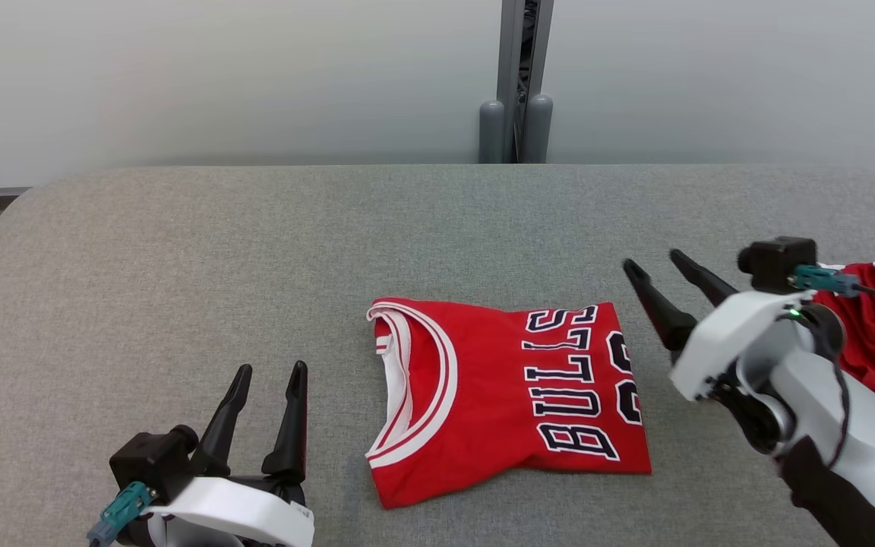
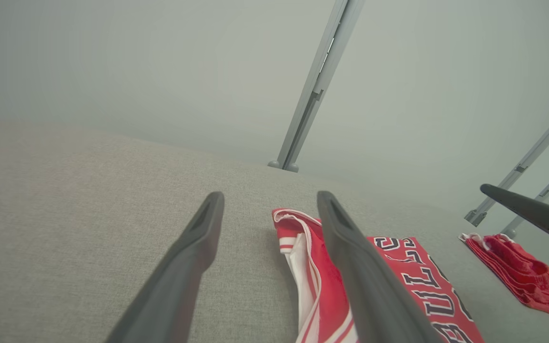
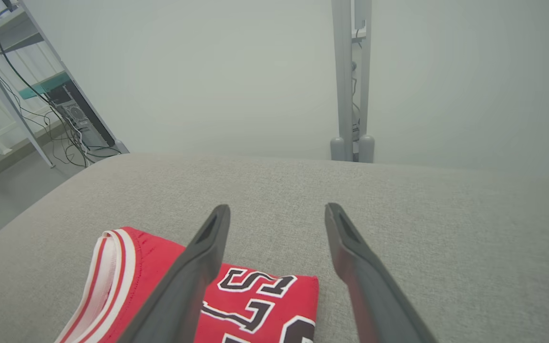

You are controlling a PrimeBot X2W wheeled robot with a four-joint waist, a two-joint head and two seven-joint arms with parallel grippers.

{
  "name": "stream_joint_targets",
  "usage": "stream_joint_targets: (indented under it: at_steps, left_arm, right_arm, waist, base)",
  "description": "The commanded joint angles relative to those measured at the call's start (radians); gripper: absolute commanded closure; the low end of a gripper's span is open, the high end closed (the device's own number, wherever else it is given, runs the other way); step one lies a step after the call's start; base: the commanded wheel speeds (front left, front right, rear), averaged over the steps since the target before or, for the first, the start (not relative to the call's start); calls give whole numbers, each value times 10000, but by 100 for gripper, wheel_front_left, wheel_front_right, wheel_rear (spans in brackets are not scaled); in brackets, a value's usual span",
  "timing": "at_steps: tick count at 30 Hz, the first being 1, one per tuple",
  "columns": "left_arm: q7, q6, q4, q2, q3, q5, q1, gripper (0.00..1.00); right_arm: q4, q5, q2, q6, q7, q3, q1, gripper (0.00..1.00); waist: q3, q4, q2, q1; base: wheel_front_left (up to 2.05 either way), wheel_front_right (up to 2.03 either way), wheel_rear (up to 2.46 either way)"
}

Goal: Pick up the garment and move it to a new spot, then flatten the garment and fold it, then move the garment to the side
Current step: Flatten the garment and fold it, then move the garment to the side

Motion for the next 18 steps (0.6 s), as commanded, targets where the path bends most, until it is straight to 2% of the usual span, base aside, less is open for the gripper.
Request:
stream_joint_targets:
  at_steps: [1, 7, 13, 18]
  left_arm:
    - [16, 61, -28, 70, 22, -48, 68, 0]
    - [-17, 69, -49, 76, -6, -60, 129, 0]
    - [-23, 53, -44, 48, -54, -58, 42, 0]
    - [-26, 3, 23, 30, -111, -54, -78, 0]
  right_arm:
    - [-59, -7, -143, 1, 94, -59, 180, 0]
    - [-542, 234, -1044, -1, 1176, -283, 1062, 0]
    - [-1081, 965, -1270, -1, 2194, -525, 1888, 0]
    - [-1047, 1397, -1318, 1, 2737, -757, 2181, 0]
  waist:
    - [-5, -3, -1, 0]
    - [25, 84, -1, 0]
    - [129, 348, -1, 0]
    - [266, 672, -1, 0]
  base:
    - [0, 0, 0]
    - [0, 0, 0]
    - [0, 0, 0]
    - [0, 0, 0]
